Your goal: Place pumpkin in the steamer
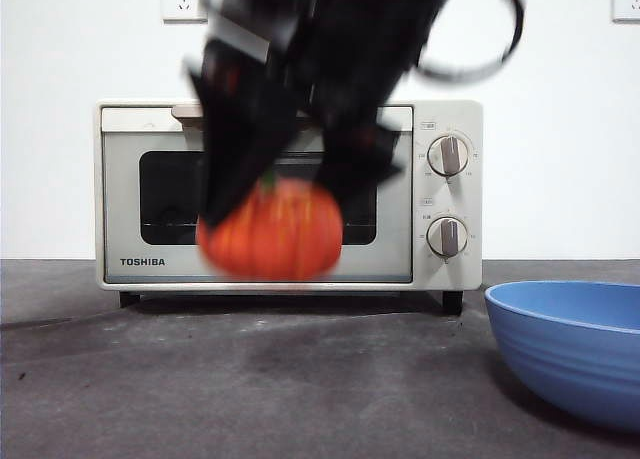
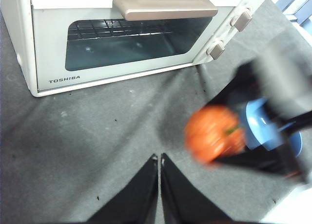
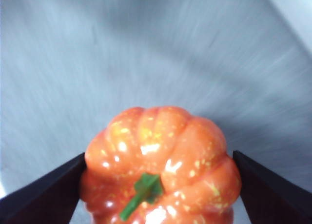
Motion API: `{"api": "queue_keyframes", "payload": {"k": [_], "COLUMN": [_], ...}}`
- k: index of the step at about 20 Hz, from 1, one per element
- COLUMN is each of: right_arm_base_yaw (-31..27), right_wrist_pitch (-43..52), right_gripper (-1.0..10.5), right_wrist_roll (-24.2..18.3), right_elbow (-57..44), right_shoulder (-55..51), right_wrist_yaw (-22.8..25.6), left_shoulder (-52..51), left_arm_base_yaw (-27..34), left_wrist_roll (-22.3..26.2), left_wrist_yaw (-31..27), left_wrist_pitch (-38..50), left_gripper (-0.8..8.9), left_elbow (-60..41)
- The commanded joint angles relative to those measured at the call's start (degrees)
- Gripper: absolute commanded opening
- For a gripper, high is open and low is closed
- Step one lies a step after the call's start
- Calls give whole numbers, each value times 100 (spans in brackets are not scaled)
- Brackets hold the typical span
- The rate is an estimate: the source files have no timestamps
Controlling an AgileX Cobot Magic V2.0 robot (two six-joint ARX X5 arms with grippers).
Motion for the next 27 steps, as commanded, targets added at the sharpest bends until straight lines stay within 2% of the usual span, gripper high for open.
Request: {"api": "queue_keyframes", "payload": {"k": [1,5,9,13,16,17,23,24,25,27], "right_arm_base_yaw": [-28,-448,-1054,-1580,-1729,-1731,-1731,-1731,-1731,-1731], "right_wrist_pitch": [-275,-1132,-1620,-1499,-1222,-219,-195,-573,-638,-848], "right_gripper": [361,361,361,361,361,429,497,496,496,496], "right_wrist_roll": [155,356,426,839,1187,1742,1742,1508,1458,1379], "right_elbow": [87,76,-271,-1110,-1746,-3075,-3073,-2337,-2162,-1663], "right_shoulder": [-407,-1285,-1897,-2437,-2612,-2577,-2579,-3379,-3480,-3759], "right_wrist_yaw": [212,479,481,479,481,748,732,1086,1080,1080], "left_shoulder": [20,20,20,20,20,20,20,118,184,680], "left_arm_base_yaw": [-11,-11,-11,-11,-11,-11,-11,-243,-299,-627], "left_wrist_roll": [101,98,98,101,98,98,96,-378,-540,-1224], "left_wrist_yaw": [13,15,15,15,13,15,15,7,2,-173], "left_wrist_pitch": [74,70,63,70,70,70,72,669,927,2109], "left_gripper": [15,15,15,15,15,15,15,15,15,15], "left_elbow": [120,120,122,120,120,120,120,122,122,125]}}
